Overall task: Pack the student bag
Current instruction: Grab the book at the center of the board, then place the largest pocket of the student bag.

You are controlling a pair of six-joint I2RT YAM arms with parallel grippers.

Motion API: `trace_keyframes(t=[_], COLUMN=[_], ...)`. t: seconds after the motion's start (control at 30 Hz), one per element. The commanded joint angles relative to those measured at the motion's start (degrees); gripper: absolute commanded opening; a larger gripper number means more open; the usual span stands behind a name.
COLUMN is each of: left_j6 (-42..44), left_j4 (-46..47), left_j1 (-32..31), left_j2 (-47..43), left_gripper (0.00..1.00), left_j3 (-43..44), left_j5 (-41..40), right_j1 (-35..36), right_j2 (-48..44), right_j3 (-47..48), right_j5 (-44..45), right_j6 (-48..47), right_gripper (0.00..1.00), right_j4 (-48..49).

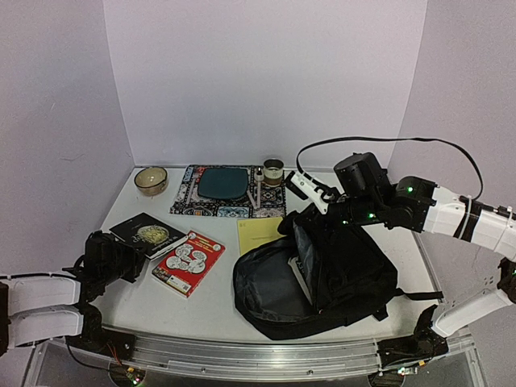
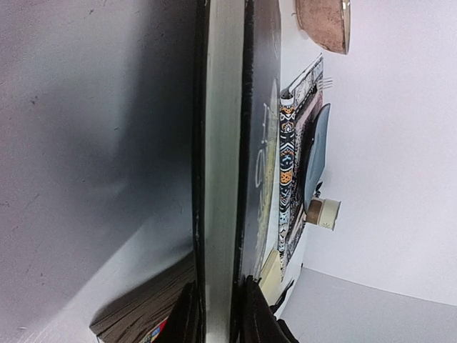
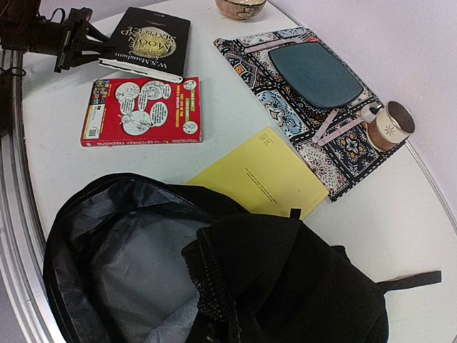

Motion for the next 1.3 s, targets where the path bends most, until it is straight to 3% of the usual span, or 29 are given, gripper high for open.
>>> trace_keyframes(t=[0.0, 0.23, 0.43, 0.53, 0.73, 0.93, 1.27], left_j6=[2.6, 9.3, 15.0, 18.1, 22.2, 25.3, 27.6], left_j4=[-4.8, -15.3, -19.9, -20.7, -22.1, -22.0, -14.3], left_j1=[0.2, 0.2, 0.2, 0.2, 0.2, 0.2, 0.1], left_j2=[-2.1, -7.1, -8.6, -8.6, -8.9, -7.3, -2.9], left_gripper=[0.00, 0.00, 0.00, 0.00, 0.00, 0.00, 0.00], left_j3=[1.6, 10.7, 17.9, 21.2, 27.1, 31.7, 34.8], left_j5=[-0.2, -2.9, -2.5, -1.2, 0.6, 7.9, 21.0], right_j1=[-0.1, 0.0, 0.0, 0.0, 0.0, -0.1, -0.9], right_j2=[0.9, 3.9, 4.9, 5.8, 5.9, 5.4, 7.7], right_j3=[0.0, -0.6, -0.8, -0.5, 0.4, 2.4, 9.8], right_j5=[-2.4, -7.7, -7.3, -9.0, -8.4, -10.6, -15.8], right_j6=[1.2, 3.9, 5.4, 6.5, 8.9, 11.8, 15.5], right_gripper=[0.00, 0.03, 0.06, 0.16, 0.51, 0.74, 0.96], right_j4=[2.3, 1.6, 1.4, 1.2, 1.2, 2.2, 2.8])
